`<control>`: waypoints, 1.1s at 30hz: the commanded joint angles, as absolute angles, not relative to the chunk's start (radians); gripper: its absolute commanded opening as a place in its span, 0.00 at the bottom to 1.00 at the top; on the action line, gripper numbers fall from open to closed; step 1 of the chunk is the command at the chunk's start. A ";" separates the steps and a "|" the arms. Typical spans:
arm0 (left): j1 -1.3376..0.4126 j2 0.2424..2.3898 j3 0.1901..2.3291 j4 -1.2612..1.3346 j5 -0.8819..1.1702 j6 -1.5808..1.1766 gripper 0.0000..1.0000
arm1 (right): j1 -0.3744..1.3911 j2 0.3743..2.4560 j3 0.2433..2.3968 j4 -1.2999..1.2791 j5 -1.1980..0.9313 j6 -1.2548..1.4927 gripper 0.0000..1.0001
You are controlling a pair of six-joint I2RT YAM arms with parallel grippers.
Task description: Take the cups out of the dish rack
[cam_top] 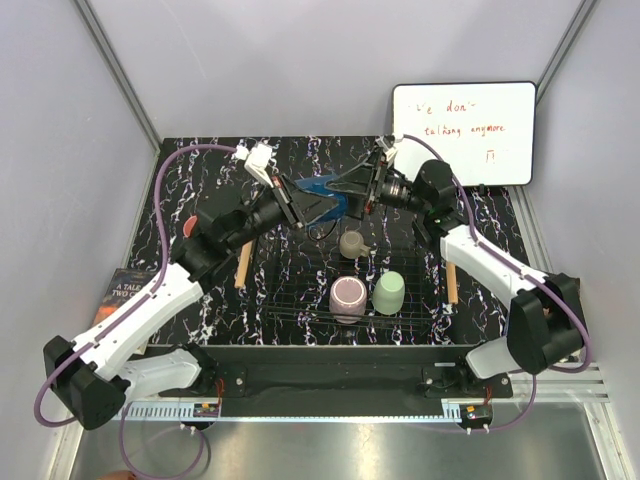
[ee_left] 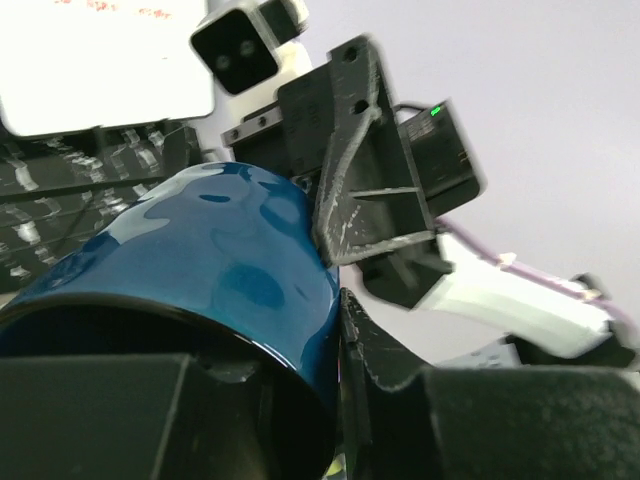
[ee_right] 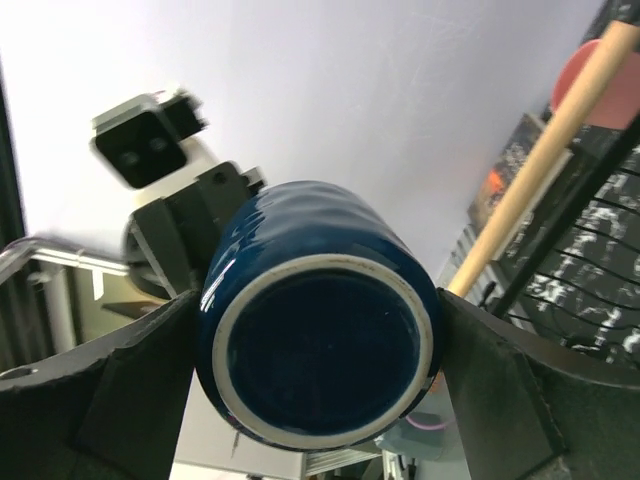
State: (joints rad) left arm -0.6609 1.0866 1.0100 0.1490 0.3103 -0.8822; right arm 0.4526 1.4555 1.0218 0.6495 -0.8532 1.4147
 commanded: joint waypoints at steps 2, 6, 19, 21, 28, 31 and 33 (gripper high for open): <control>-0.666 1.066 1.097 -0.067 0.177 -0.655 0.00 | 0.465 1.384 1.071 0.387 -0.805 1.166 1.00; -0.666 1.036 1.109 -0.120 0.114 -0.586 0.00 | 0.465 1.374 1.097 0.351 -0.788 1.160 1.00; -0.657 0.994 1.163 -0.244 -0.078 -0.486 0.00 | 0.465 1.204 1.221 -0.141 -0.364 0.830 1.00; -0.650 1.028 1.228 -0.284 -0.136 -0.456 0.00 | 0.465 1.198 1.247 -0.190 -0.330 0.780 1.00; -0.493 1.257 1.534 -0.504 -0.259 -0.422 0.00 | 0.465 1.236 1.353 -0.475 -0.169 0.684 1.00; -0.433 1.437 1.730 -0.644 -0.308 -0.404 0.00 | 0.465 1.244 1.362 -0.521 -0.115 0.675 1.00; -0.414 1.557 1.848 -0.704 -0.371 -0.379 0.00 | 0.465 1.250 1.358 -0.532 -0.107 0.684 1.00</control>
